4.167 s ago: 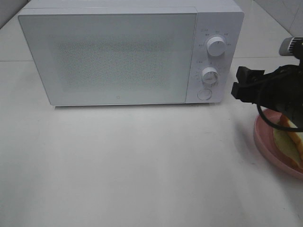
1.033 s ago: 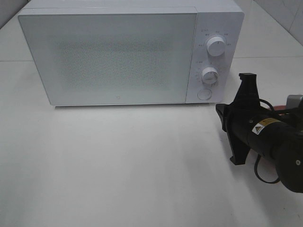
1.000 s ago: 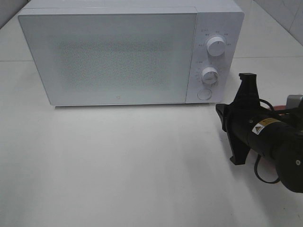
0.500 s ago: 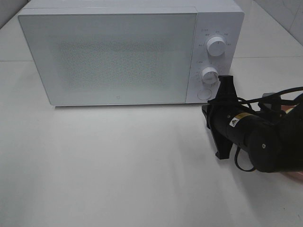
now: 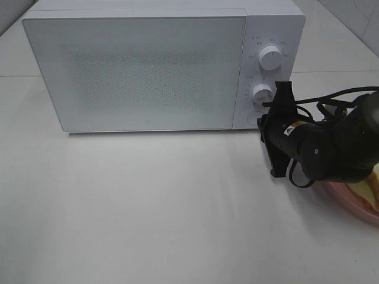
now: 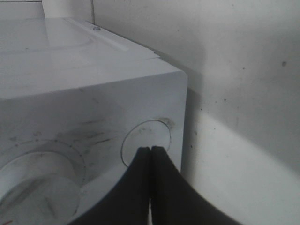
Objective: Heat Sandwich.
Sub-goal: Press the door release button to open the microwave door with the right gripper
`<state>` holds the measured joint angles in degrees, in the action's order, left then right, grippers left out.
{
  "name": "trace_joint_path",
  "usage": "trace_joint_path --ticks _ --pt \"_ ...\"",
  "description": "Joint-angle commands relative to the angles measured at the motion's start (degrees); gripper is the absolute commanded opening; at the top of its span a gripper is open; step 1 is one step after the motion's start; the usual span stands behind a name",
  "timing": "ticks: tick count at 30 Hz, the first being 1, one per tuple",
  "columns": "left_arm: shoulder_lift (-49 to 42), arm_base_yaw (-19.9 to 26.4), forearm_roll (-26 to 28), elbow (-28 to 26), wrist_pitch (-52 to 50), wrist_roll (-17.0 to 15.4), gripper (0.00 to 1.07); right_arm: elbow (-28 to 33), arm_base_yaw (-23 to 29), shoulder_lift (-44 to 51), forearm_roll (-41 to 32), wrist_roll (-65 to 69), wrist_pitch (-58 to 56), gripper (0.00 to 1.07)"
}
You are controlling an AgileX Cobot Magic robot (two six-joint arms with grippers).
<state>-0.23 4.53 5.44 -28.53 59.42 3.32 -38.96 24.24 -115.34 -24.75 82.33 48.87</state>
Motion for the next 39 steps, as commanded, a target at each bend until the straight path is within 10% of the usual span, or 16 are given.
trace_joint_path --ticks 1,39 --pt "-1.66 0.06 0.0 0.11 -0.06 0.0 1.03 -2.06 -0.29 -0.97 1.03 -0.8 -0.97 0.02" --pt "-1.66 0.06 0.0 0.11 -0.06 0.0 1.03 -8.82 -2.12 -3.61 0.57 -1.43 11.97 0.0"
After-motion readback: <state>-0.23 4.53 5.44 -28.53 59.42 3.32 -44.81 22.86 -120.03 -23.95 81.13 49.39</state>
